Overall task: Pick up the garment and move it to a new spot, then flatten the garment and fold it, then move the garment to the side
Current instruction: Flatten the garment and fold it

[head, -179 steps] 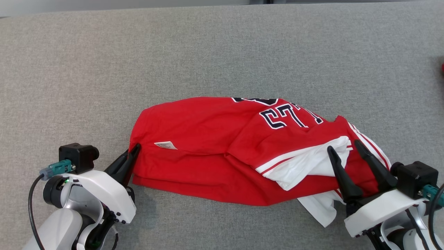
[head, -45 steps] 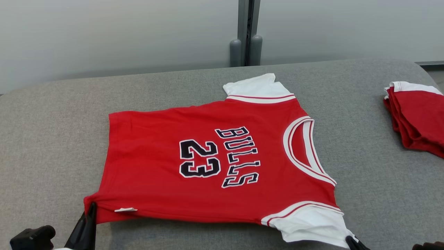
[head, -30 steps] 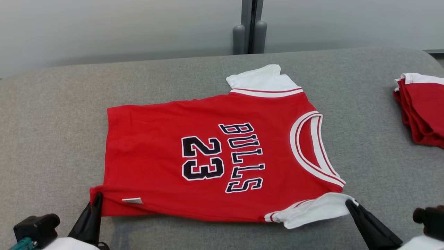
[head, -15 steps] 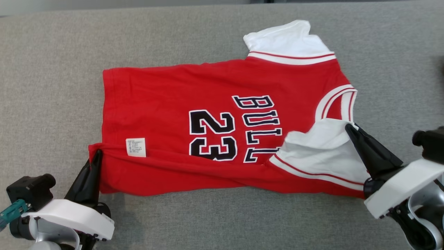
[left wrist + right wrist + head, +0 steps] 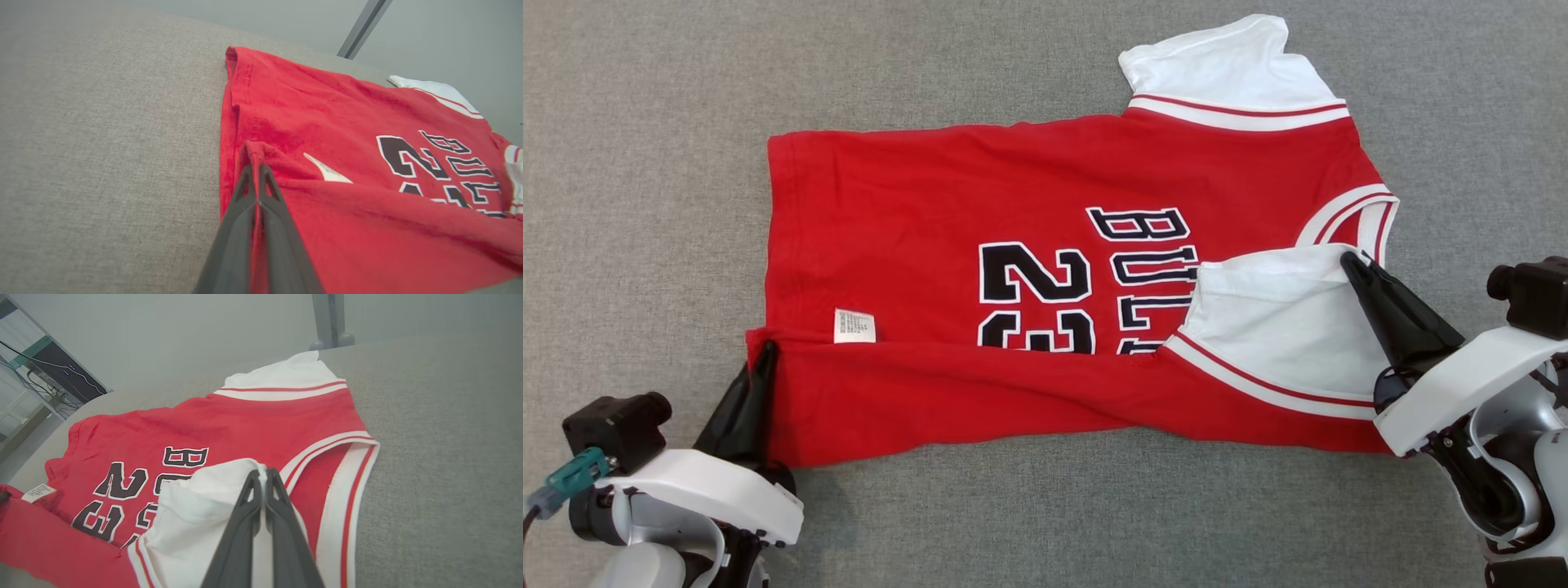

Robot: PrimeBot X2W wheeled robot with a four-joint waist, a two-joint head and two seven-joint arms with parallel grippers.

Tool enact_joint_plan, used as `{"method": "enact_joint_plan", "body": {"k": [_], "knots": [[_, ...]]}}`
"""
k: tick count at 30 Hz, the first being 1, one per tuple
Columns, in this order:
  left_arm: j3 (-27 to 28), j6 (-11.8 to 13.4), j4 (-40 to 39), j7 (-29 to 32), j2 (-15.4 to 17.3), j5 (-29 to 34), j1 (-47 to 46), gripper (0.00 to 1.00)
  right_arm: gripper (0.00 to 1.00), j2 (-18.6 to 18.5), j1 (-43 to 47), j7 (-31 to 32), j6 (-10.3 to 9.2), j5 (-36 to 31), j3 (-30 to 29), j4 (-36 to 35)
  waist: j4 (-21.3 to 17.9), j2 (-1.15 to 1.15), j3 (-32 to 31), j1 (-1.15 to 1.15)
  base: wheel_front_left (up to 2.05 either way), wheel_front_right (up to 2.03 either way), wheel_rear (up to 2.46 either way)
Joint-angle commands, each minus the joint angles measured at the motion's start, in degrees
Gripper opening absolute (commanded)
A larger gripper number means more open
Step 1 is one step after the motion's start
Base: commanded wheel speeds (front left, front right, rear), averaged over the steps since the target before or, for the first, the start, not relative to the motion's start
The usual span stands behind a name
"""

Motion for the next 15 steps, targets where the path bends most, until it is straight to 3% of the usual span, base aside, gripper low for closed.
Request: {"method": "enact_joint_plan", "body": {"k": [1, 2, 3, 4, 10, 15], "knots": [[-0.3, -0.5, 0.9, -0.3, 0.0, -0.4, -1.3, 0.15, 0.0, -0.7, -1.0, -1.8, 0.12, 0.9, 0.9, 1.0, 0.0, 0.0, -0.2, 0.0, 0.0, 0.0, 0.0], [-0.4, -0.7, 1.3, -0.6, -0.1, -0.3, -1.5, 0.4, 0.05, -1.1, -1.2, -2.7, 0.12, 0.8, 1.3, 1.3, -0.1, 0.0, -0.3, 0.0, 0.0, 0.0, 0.0], [-0.5, -0.8, 1.6, -0.8, -0.4, -0.2, -1.5, 1.0, 0.46, -1.5, -1.2, -3.8, 0.12, 0.7, 1.8, 1.6, -0.1, 0.0, -0.5, 0.0, 0.0, 0.0, 0.0], [-0.6, -0.8, 2.0, -1.2, -0.5, 0.2, -1.4, 1.0, 1.0, -1.7, -0.9, -4.9, 0.12, 0.6, 2.1, 1.8, -0.2, 0.0, -0.8, 0.0, 0.0, 0.0, 0.0], [0.5, 0.5, 1.8, -6.4, -1.7, 2.6, -2.1, 1.0, 1.0, -2.0, 1.0, -13.7, 0.12, -3.7, 1.5, 1.7, -0.4, 0.0, -2.9, 0.0, 0.0, 0.0, 0.0], [2.2, 1.7, 0.0, -9.1, -2.6, 5.2, -2.9, 1.0, 1.0, 0.4, 2.5, -20.0, 0.12, -8.9, -2.4, 1.2, -0.6, 0.0, -4.5, 0.0, 0.0, 0.0, 0.0]]}}
